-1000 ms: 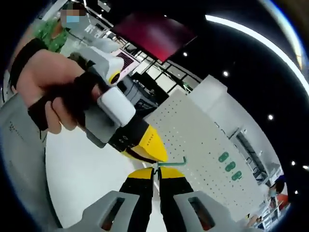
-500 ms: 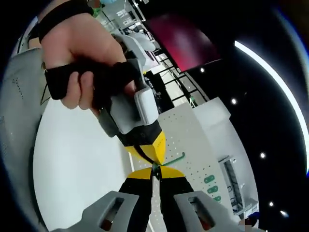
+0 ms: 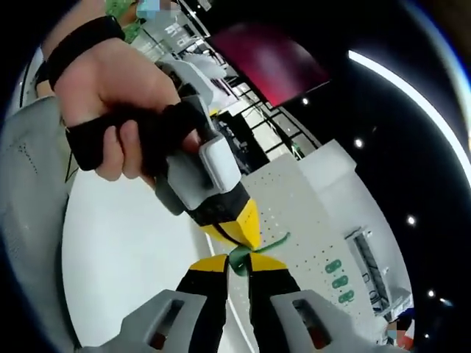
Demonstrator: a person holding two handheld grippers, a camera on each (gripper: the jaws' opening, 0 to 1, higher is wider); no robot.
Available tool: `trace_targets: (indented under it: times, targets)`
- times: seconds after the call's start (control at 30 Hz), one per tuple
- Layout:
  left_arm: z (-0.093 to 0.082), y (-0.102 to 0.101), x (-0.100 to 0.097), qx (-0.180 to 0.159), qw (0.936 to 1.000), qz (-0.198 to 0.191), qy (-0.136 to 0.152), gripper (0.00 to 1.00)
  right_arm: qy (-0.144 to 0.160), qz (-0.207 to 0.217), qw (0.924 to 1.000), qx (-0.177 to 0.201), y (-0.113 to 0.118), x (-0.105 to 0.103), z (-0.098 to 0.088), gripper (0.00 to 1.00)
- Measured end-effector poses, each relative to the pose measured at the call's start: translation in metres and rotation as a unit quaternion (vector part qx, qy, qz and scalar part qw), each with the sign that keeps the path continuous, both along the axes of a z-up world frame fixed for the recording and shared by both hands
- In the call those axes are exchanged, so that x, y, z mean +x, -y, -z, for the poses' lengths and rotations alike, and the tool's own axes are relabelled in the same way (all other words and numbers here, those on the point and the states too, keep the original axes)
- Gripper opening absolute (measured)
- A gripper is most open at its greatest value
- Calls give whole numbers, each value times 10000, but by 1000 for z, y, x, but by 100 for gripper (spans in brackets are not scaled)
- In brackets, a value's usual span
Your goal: Insert the hook assembly into the mounting plate slot until the hook locks in place.
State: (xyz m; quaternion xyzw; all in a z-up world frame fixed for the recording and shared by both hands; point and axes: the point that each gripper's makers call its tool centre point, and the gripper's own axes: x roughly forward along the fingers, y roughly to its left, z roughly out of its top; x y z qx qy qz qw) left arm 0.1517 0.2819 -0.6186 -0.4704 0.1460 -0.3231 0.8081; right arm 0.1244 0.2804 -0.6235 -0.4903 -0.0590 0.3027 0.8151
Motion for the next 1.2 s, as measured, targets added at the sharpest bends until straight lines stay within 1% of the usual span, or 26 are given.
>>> trace_targets:
  times: [0.07,0.1,0.17,0.23,0.33,0.4,0.5,0.57,0.6,0.63,0.67,0.7,0.77,0.83,0.87,0.93,0.97,1.0,1.03,1.07,1.1,1.13,1.17,1.2]
  targets:
    - [-2,0,-1,113,9999,-22,121,2,-101,-20,9998,147,-1,-1,0,9]
    - [-2,-1,0,148,9997,-43,166,2,-197,-28,9993,313,-1,-1,-1,9]
    - [-4,-3,0,174,9995,-92,243,2,-302,-27,9985,466,-1,-1,-2,9]
    - [-4,-3,0,180,9994,-102,289,2,-355,-49,9979,531,-1,-2,-2,9]
    - [-4,-4,-1,214,9990,-155,354,2,-504,-44,9960,732,0,-3,-1,9]
    - [-5,-4,-1,237,9988,-162,409,2,-696,-4,9923,1026,2,-3,-2,9]
    - [-9,-4,0,350,9973,-272,590,2,-885,48,9868,1357,6,-3,-4,9]
    - [-9,-2,0,389,9971,-246,600,2,-1077,37,9818,1565,9,-2,-4,9]
    - [-9,-1,-1,440,9967,-222,648,2,-1237,103,9777,1695,12,-2,-2,9]
    - [-11,1,-1,583,9946,-235,824,2,-1223,99,9773,1728,13,-1,-3,9]
    - [-13,2,-1,619,9937,-245,898,2,-1247,104,9755,1811,14,-1,-4,9]
    - [-13,4,-2,651,9933,-237,923,2,-1245,109,9756,1805,15,-1,-5,9]
    - [-13,6,-2,641,9932,-232,944,2,-1340,115,9718,1937,18,-2,-5,9]
    - [-15,8,-3,663,9921,-244,1035,2,-1381,108,9698,2009,20,-3,-6,9]
    - [-16,9,-3,654,9919,-274,1054,2,-1430,75,9668,2114,21,-4,-8,8]
    - [-13,11,-3,805,9900,-305,1114,2,-1479,108,9604,2357,26,-3,-14,8]
    - [-13,13,-4,836,9894,-295,1152,2,-1567,88,9562,2471,27,-3,-16,8]
    - [-14,14,-5,827,9890,-326,1181,2,-1641,88,9536,2521,28,-3,-16,8]
    - [-15,14,-5,855,9880,-341,1237,2,-1797,65,9452,2725,29,-4,-17,8]
    - [-14,16,-6,907,9872,-338,1272,2,-1831,62,9440,2744,29,-4,-17,8]
    - [-13,18,-6,1009,9851,-336,1353,2,-1935,41,9379,2880,30,-4,-18,8]
    - [-14,19,-8,1042,9836,-346,1430,2,-2037,7,9310,3028,30,-5,-19,9]
    - [-15,20,-8,1097,9817,-382,1507,2,-2082,6,9292,3053,31,-5,-19,9]
    - [-15,19,-7,1289,9765,-495,1658,2,-2094,86,9261,3137,35,-3,-20,8]
